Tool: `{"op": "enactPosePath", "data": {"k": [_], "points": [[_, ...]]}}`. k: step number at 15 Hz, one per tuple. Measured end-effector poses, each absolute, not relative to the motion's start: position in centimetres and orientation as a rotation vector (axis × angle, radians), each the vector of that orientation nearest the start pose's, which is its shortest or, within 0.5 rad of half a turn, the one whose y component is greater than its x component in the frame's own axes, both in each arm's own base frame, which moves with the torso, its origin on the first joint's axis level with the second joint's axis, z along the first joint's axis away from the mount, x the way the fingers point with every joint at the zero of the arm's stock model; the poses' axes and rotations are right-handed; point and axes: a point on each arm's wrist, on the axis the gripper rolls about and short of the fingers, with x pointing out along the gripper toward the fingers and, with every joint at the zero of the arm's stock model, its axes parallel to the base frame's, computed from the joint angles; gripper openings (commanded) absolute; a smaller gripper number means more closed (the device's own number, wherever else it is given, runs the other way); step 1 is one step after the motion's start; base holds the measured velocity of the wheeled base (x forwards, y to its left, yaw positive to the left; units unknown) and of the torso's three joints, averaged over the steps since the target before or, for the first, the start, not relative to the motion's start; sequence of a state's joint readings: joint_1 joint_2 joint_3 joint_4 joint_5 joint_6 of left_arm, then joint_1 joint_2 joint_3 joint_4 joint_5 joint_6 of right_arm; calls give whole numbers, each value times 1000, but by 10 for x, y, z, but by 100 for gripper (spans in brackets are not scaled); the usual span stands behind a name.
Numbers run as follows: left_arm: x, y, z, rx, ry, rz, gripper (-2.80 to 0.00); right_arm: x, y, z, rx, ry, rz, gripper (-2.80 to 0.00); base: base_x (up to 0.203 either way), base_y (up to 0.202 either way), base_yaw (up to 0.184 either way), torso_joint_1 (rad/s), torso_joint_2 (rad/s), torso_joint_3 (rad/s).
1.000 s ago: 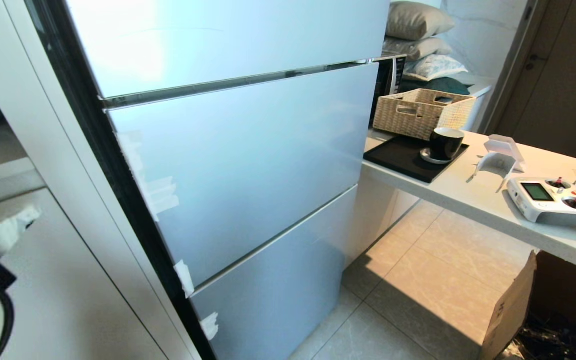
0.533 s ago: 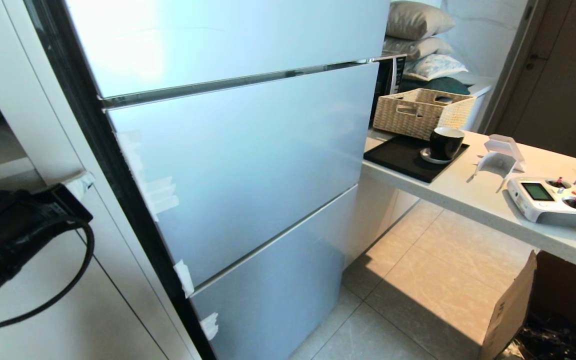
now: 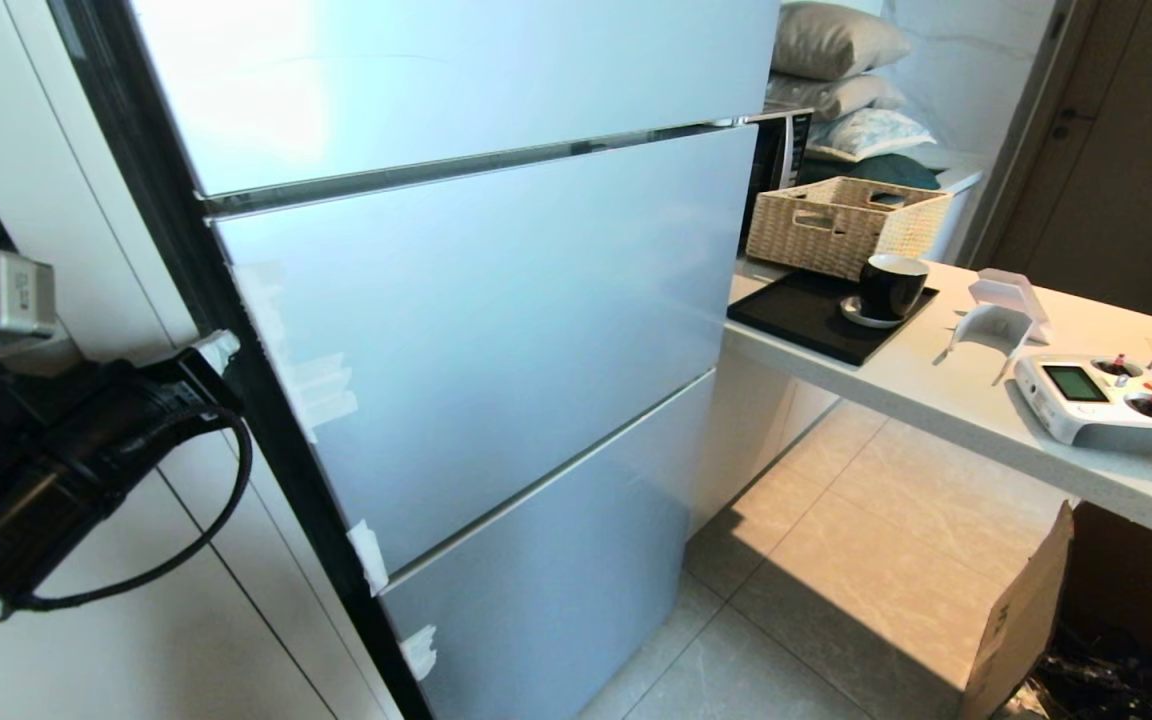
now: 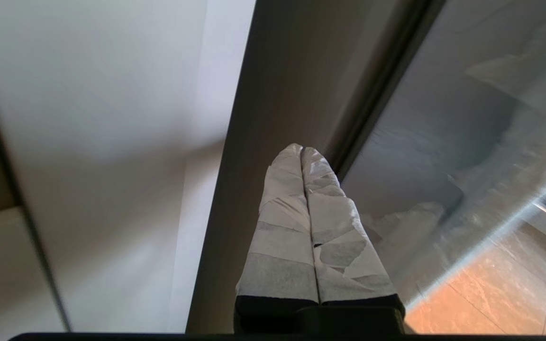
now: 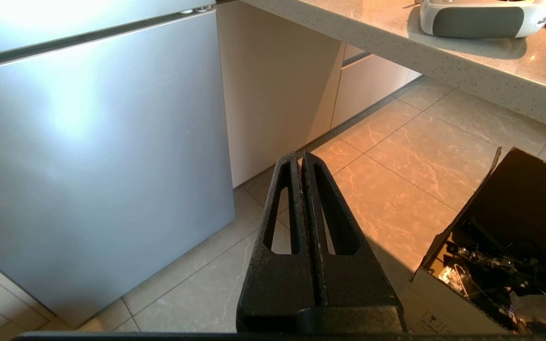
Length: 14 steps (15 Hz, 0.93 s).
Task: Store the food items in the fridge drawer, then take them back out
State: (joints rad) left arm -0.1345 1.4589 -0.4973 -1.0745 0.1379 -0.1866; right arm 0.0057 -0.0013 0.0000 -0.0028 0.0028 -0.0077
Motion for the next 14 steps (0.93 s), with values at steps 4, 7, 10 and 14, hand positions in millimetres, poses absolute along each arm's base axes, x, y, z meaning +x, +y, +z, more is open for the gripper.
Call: {"op": "enactPosePath", "data": {"k": [4,7,10,14], "points": [[244,-33,205,-205,-140,-20,-280,-23,0,76,-7,-4,8,-280,0,0,0,0,0,0],[252,-37,200,-205,-128,-34,-280,-23,0,76,-7,-4,9,-280,0,0,0,0,0,0],[251,-48,198,-204,-118,-72,-280,-23,0,76,-7,-4,8,-280,0,0,0,0,0,0],[241,-51,193,-130,-98,-93,-280,-23,0,76,-8,-4,8,-280,0,0,0,0,0,0]]}}
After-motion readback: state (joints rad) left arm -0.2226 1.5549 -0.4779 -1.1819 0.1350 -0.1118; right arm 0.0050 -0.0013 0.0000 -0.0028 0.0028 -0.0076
